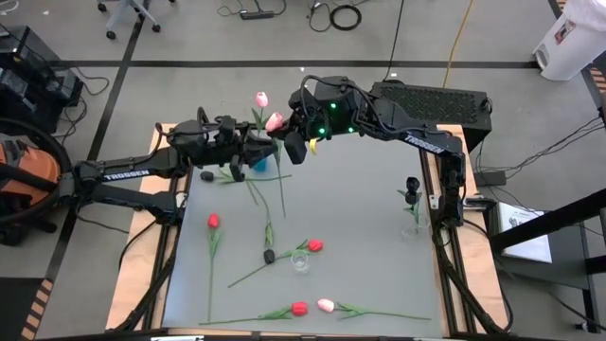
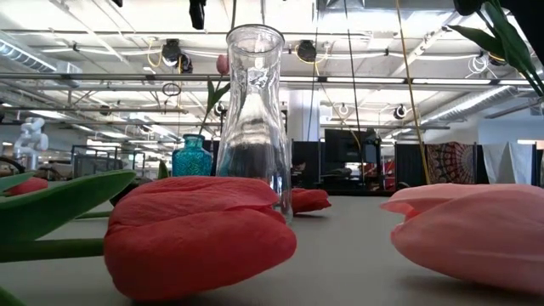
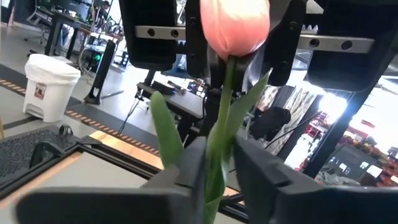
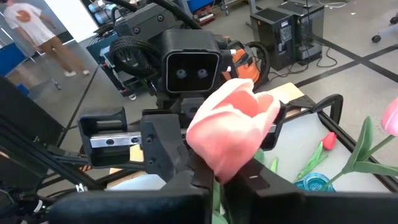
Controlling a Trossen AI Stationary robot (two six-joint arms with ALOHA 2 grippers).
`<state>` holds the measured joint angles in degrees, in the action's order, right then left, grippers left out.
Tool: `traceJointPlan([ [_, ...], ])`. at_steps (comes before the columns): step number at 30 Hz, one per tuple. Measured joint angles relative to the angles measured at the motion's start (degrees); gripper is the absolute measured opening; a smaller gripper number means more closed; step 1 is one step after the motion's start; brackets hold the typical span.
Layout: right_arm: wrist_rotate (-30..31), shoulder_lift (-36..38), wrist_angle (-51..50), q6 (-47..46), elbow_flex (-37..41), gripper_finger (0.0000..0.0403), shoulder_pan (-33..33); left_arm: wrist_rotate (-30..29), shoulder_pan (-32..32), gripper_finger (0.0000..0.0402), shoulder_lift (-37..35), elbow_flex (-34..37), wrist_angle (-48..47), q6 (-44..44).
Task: Sort flowers into vase by color
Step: Put pink flower into the blue vase
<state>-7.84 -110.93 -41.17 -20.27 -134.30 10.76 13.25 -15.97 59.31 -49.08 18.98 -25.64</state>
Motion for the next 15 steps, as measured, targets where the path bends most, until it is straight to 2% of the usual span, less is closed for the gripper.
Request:
traceJointPlan([
  [4, 0.0, 0.0, 0.0, 0.0, 0.0, 0.0015, 0.0, 0.2, 0.0, 0.0015, 0.0, 0.0, -0.2, 1.0],
  [10, -1.9, 0.0, 0.0, 0.7, 0.0, 0.0025, 0.1, 0.5, 0.0, 0.0011, 0.0, 0.0, -0.2, 1.1],
  [15, -2.6, 0.0, -0.1, 2.7, 0.0, 0.0067, -0.5, 0.7, 0.0, 0.0005, 0.0, 0.0, -0.3, 1.1],
])
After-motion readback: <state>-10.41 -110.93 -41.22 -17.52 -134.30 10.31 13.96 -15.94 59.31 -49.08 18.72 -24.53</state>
